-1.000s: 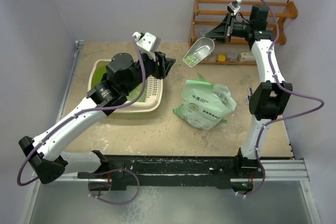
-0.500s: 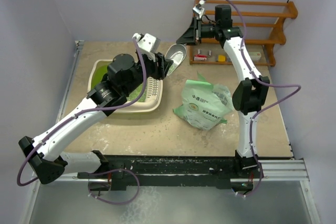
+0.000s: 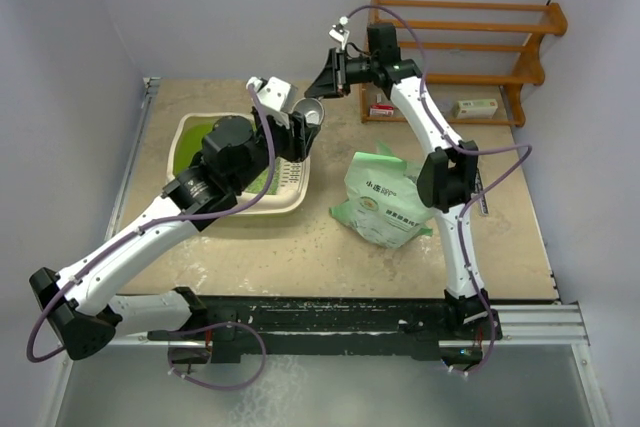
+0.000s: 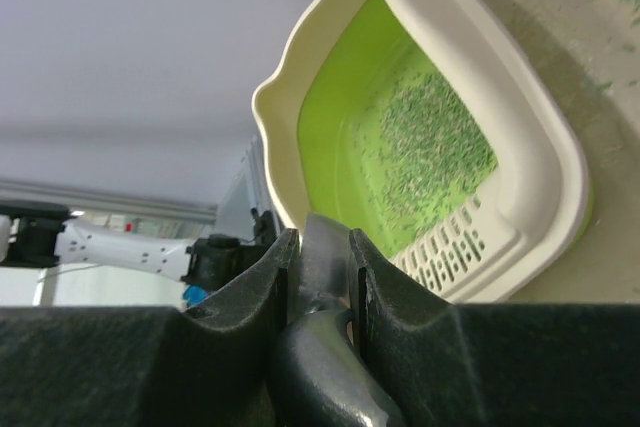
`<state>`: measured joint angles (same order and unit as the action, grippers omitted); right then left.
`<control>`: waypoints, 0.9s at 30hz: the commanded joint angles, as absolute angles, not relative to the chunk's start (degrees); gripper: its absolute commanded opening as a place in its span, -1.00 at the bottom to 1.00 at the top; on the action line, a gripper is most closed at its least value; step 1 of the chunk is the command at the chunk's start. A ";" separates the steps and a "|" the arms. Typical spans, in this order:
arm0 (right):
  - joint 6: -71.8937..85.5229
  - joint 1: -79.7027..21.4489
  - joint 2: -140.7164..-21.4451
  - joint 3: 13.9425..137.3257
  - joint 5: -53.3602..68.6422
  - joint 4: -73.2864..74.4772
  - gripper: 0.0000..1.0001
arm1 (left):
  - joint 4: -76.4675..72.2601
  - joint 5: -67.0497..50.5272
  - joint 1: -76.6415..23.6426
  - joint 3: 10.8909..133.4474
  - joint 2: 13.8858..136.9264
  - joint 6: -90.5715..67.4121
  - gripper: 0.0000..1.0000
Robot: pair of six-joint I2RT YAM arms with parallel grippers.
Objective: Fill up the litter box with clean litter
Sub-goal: Pour the cat litter into the litter box.
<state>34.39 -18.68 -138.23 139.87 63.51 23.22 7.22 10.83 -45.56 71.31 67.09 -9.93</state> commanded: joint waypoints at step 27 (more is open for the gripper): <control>4.09 -33.19 -138.09 155.12 30.13 16.67 -1.00 | -0.17 12.44 -45.70 63.78 62.83 -12.42 -0.09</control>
<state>13.56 -32.88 -140.64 152.73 38.59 22.52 3.97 13.47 -45.56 65.54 64.16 -10.98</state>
